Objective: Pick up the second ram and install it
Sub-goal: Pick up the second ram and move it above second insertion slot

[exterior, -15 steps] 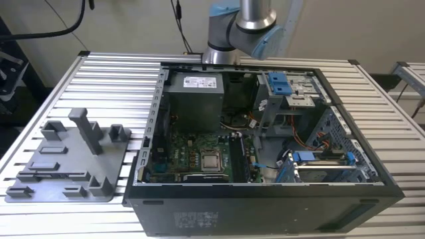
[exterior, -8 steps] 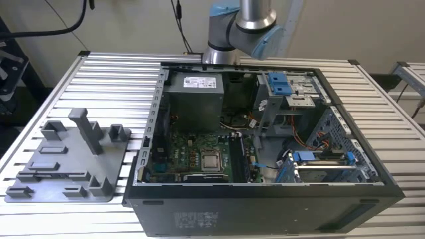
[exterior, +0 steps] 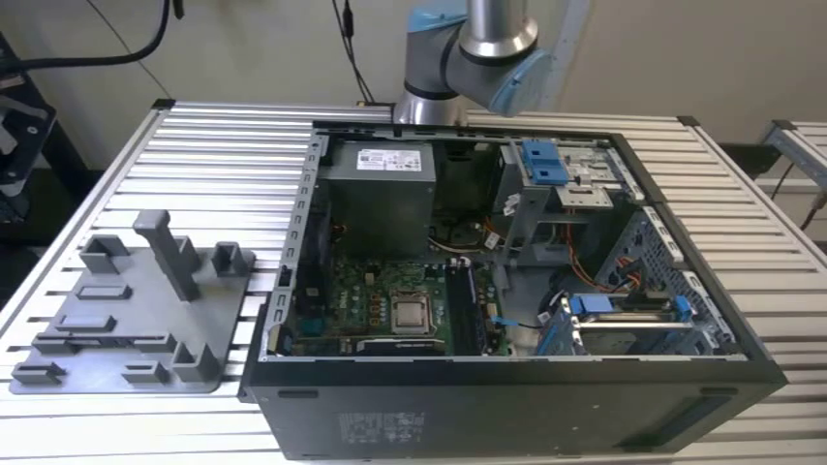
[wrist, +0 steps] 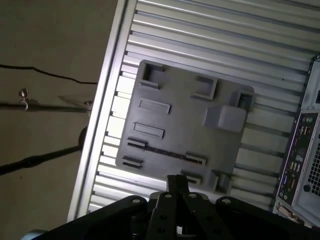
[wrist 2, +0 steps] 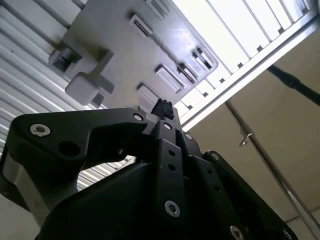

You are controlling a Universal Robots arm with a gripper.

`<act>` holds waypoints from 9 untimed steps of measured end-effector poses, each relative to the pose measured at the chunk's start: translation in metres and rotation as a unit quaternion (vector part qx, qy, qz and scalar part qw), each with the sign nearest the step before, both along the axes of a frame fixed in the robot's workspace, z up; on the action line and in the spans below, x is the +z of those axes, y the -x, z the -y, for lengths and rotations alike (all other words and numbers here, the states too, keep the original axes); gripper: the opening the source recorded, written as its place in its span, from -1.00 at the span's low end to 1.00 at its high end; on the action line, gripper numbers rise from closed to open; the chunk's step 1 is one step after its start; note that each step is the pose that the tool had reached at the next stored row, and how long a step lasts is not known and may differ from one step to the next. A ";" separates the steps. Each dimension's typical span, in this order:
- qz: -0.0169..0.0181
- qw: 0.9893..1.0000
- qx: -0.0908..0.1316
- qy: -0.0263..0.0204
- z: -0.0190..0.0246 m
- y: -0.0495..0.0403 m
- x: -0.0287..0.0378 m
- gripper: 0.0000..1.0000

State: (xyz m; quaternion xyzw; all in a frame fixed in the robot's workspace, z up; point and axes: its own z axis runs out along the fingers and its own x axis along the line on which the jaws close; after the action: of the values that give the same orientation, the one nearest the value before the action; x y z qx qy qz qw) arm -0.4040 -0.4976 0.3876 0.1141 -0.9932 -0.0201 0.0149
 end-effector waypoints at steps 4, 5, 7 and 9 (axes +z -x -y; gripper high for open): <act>0.000 1.000 0.016 0.000 0.0000 0.0000 0.0000 -0.79; 0.000 1.000 0.020 0.000 0.0000 0.0000 0.0000 -0.79; 0.000 1.000 0.029 0.000 0.0000 0.0000 0.0000 -0.79; 0.000 0.999 0.039 0.000 0.0000 0.0000 0.0000 -0.79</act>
State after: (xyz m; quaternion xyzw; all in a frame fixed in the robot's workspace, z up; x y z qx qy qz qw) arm -0.4040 -0.4975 0.3876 0.1527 -0.9880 -0.0191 0.0158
